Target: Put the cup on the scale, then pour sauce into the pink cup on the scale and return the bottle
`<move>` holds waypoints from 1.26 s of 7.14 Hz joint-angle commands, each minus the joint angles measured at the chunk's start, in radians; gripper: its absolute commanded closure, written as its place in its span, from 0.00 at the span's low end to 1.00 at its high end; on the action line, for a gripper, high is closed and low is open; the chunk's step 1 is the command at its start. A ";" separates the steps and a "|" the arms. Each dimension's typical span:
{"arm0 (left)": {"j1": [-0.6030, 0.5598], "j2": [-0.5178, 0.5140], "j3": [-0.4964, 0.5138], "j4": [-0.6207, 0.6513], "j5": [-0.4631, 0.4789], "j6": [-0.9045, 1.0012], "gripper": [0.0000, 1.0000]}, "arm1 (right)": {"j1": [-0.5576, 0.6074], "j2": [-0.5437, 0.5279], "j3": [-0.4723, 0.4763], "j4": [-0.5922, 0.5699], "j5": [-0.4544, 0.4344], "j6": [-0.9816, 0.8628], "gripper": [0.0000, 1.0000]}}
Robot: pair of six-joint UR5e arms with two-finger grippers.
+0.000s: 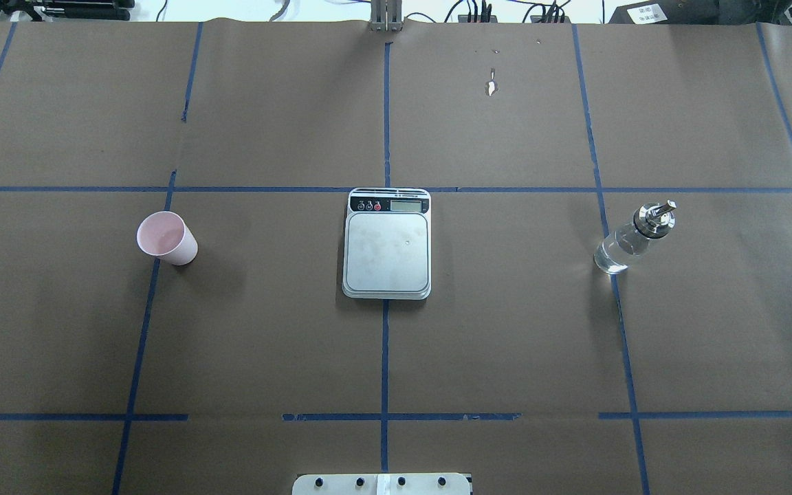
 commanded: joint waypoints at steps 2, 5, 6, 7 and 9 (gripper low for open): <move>0.002 0.005 0.004 -0.008 0.001 -0.003 0.00 | -0.005 -0.004 0.038 0.000 -0.006 0.007 0.00; 0.002 0.013 -0.005 -0.013 0.001 0.001 0.00 | -0.027 -0.004 0.039 -0.001 0.000 0.018 0.00; 0.002 0.013 -0.007 -0.022 -0.001 -0.003 0.00 | -0.042 0.001 0.044 0.000 0.000 0.018 0.00; 0.003 0.014 -0.004 -0.046 -0.002 -0.003 0.00 | -0.053 0.001 0.058 -0.001 0.000 0.020 0.00; 0.003 0.015 -0.010 -0.069 -0.011 -0.002 0.00 | -0.071 0.003 0.064 0.000 0.007 0.026 0.00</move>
